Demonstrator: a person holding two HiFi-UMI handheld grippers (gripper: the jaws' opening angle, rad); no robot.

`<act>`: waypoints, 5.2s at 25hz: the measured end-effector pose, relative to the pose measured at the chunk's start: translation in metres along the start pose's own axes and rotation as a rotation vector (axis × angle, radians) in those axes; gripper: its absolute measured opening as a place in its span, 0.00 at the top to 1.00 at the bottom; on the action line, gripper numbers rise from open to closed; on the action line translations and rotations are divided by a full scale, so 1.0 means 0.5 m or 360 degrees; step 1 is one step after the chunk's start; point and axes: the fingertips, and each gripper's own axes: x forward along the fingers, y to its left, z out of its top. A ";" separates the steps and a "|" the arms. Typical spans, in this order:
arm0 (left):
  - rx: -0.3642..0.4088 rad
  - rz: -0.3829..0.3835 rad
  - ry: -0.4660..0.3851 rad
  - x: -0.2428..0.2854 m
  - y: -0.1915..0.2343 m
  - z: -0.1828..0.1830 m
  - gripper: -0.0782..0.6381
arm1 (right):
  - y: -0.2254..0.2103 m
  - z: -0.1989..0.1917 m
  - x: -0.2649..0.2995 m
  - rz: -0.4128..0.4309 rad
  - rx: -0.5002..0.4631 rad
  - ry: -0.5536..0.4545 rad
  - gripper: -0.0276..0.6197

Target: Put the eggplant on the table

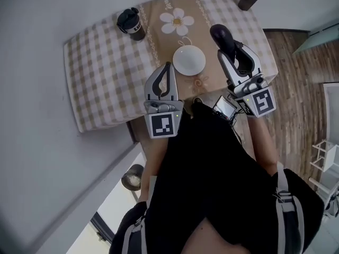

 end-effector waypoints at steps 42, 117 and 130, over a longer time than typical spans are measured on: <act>-0.0007 0.0099 0.0080 -0.033 0.054 -0.078 0.89 | 0.108 -0.371 -0.026 0.0181 0.0192 0.0620 0.68; -0.0018 0.0173 0.0097 -0.050 0.124 -0.101 0.89 | 0.073 -0.675 0.040 0.0135 0.0136 0.1226 0.68; -0.0030 0.0168 0.0102 -0.048 0.126 -0.104 0.89 | 0.083 -0.688 0.041 0.0199 0.0047 0.1290 0.68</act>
